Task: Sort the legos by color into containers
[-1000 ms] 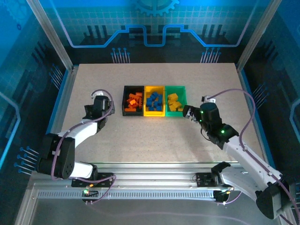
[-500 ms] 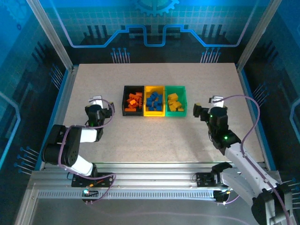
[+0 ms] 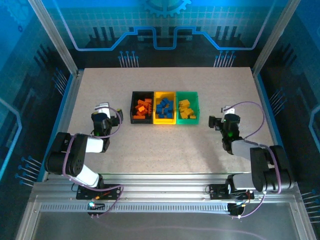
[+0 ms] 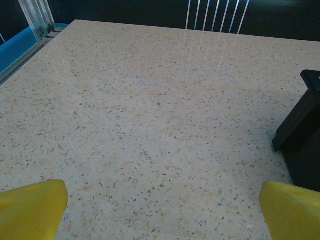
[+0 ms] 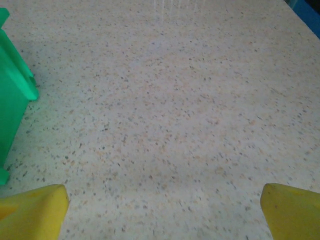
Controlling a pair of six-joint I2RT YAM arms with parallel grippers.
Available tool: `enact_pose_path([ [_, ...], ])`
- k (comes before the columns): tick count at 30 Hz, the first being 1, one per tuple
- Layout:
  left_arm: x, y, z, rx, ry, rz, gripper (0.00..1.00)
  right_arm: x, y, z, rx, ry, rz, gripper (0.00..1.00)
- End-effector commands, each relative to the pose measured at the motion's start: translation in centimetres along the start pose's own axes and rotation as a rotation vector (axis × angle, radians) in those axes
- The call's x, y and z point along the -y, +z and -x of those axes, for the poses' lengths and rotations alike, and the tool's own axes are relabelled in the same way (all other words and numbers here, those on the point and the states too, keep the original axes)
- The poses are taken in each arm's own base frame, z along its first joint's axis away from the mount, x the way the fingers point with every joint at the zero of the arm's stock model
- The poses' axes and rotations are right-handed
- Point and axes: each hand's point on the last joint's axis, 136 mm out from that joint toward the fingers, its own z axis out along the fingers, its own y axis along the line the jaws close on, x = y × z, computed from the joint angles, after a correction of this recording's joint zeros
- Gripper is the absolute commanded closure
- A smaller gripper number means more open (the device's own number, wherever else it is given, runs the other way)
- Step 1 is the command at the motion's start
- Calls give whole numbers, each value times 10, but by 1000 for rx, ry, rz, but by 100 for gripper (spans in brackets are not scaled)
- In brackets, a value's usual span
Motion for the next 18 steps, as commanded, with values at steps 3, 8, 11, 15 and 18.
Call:
enact_pose_path([
  [3,0,1,4,21,4,-11,1,-31,15,29,121,-88,140,0],
  [8,0,1,4,18,3,-12,1,-32,16,28,105,-91,142,0],
  [11,0,0,4,21,4,-12,1,-32,16,27,105,-91,142,0],
  [15,0,0,3,21,5,-12,1,-32,16,27,104,-91,145,0],
  [18,0,0,4,21,5,-12,1,-32,16,28,106,-91,145,0],
])
